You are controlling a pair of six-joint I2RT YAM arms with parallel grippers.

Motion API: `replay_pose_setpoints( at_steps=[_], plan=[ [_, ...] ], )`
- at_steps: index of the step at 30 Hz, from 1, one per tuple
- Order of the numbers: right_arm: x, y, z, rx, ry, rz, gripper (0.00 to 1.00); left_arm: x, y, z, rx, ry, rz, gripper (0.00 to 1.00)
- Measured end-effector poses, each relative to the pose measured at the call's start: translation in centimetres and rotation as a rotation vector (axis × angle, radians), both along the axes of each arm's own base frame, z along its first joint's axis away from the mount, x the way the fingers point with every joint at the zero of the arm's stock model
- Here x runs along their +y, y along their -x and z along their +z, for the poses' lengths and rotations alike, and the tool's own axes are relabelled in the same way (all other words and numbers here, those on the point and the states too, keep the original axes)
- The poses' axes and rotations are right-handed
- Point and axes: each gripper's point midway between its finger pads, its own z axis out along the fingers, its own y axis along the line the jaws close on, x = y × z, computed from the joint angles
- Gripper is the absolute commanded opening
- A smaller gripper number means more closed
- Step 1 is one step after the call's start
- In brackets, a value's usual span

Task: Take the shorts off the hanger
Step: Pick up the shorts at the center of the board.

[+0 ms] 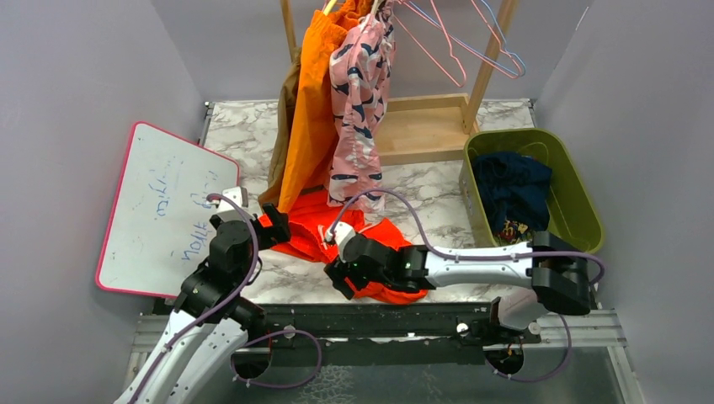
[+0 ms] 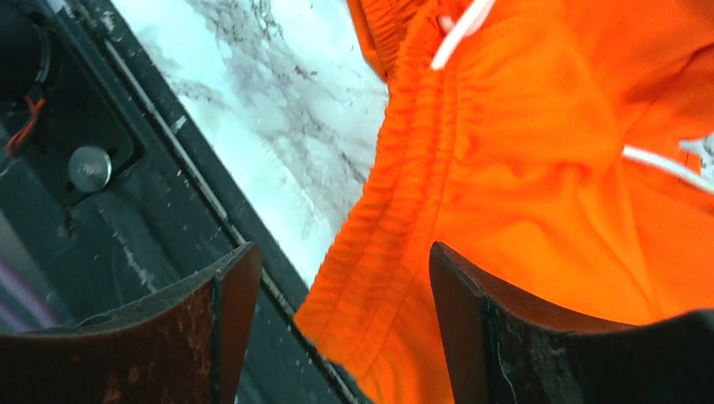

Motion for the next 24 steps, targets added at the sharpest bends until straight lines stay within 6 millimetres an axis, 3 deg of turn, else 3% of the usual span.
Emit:
replay_pose_setpoints(
  at_steps=[11, 14, 17, 18, 22, 24],
  plan=[
    [4.9, -2.8, -2.2, -0.051, 0.105, -0.030, 0.76, 1.3, 0.2, 0.5, -0.028, 0.006, 0.064, 0.99],
    [4.9, -4.1, -3.9, -0.086, 0.182, -0.085, 0.77, 1.4, 0.3, 0.6, -0.033, 0.008, 0.069, 0.99],
    [3.5, -4.9, -6.1, -0.107, 0.276, -0.140, 0.76, 1.4, 0.3, 0.7, -0.035, 0.009, 0.069, 0.99],
    [2.9, -5.1, -6.9, -0.111, 0.308, -0.158, 0.74, 1.5, 0.3, 0.7, -0.035, 0.009, 0.070, 0.99],
    [2.7, -5.7, -7.2, -0.108, 0.308, -0.218, 0.36, 1.5, 0.3, 0.6, -0.033, 0.008, 0.070, 0.99],
    [2.6, -5.8, -7.3, -0.098, 0.307, -0.232, 0.22, 1.4, 0.2, 0.6, -0.029, 0.006, 0.070, 0.99]
  ],
)
